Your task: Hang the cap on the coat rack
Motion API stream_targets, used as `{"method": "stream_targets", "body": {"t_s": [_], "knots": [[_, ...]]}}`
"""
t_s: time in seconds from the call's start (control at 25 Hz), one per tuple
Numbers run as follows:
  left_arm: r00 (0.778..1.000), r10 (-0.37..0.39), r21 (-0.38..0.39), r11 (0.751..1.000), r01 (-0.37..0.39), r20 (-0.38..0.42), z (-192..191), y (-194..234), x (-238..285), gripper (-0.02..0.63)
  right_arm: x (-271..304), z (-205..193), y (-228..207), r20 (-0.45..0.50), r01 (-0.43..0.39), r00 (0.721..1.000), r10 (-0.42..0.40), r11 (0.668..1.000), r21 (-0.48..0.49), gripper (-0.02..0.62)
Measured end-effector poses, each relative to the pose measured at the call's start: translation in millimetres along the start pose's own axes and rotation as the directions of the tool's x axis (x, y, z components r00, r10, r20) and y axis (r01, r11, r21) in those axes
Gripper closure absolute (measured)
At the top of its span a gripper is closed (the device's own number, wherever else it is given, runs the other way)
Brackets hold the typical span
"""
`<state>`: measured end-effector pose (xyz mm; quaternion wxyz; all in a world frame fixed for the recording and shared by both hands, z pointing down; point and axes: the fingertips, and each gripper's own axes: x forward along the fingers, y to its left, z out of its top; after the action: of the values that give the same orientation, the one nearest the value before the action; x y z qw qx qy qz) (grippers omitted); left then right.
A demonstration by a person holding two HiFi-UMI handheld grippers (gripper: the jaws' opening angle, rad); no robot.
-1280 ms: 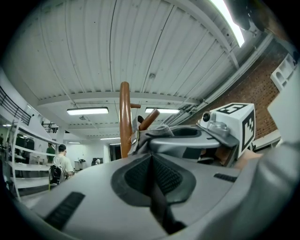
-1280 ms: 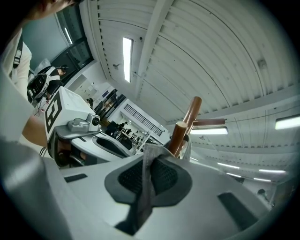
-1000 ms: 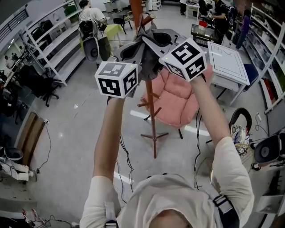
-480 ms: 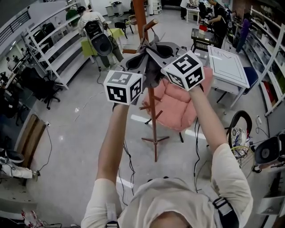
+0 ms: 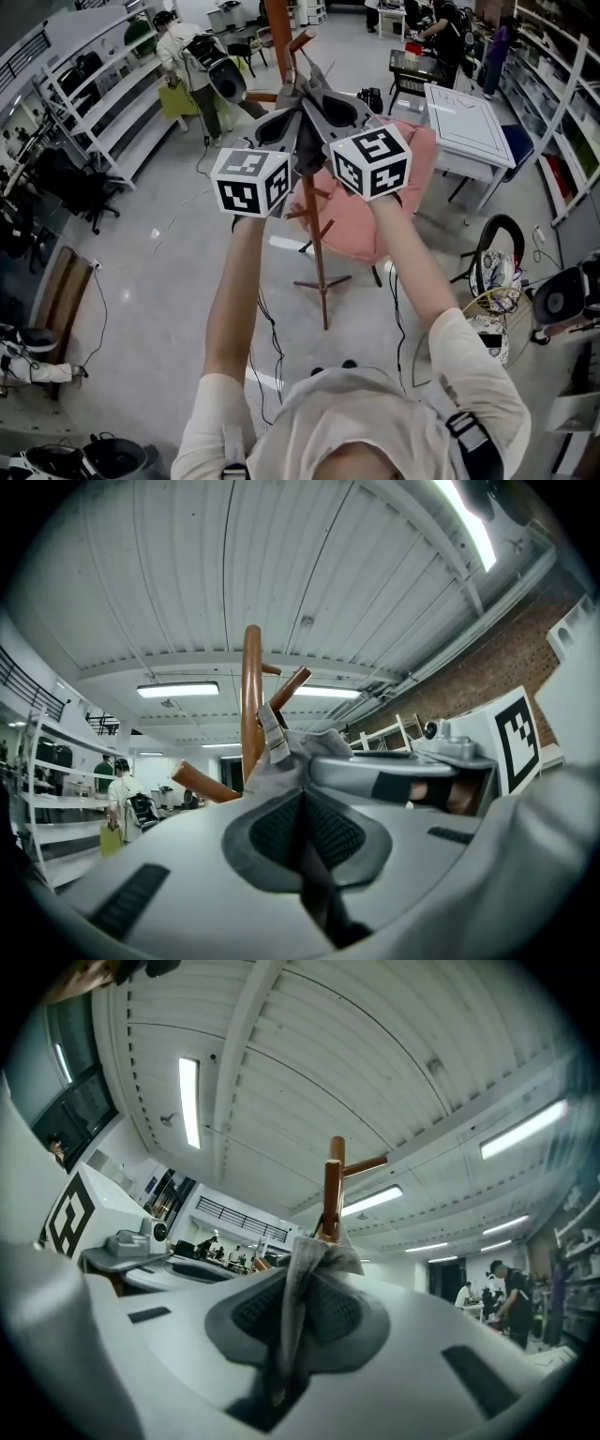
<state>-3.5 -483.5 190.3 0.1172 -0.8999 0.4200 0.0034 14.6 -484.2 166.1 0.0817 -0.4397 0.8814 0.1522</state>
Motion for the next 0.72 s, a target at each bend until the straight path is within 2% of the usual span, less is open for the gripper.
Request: {"method": "stream_targets", "body": {"t_s": [0.08, 0.24, 0.48, 0.72], "knots": [[1.000, 0.003, -0.008, 1.000, -0.003, 0.000, -1.3, -2.2, -4.4, 0.600, -7.0, 1.6, -0.1, 0.007, 0.028, 1.000, -0.028, 1.000, 0.010, 0.531], [1.000, -0.005, -0.033, 0.999, 0.004, -0.019, -12.1, -7.0, -12.8, 0.600, -20.6, -4.3, -1.4, 0.000, 0.055, 0.998, -0.055, 0.997, 0.051, 0.512], [0.999, -0.005, -0.083, 0.997, 0.001, -0.042, -39.9, -18.4, -31.7, 0.600, -48.1, -28.4, 13.6, -0.036, 0.041, 0.999, -0.038, 0.996, 0.077, 0.512], [1.000, 0.016, -0.145, 0.989, -0.017, -0.011, -48.9, -24.8, -54.8, 0.600, -79.8, -70.7, 36.1, -0.115, 0.014, 0.993, 0.000, 0.993, 0.120, 0.512]]}}
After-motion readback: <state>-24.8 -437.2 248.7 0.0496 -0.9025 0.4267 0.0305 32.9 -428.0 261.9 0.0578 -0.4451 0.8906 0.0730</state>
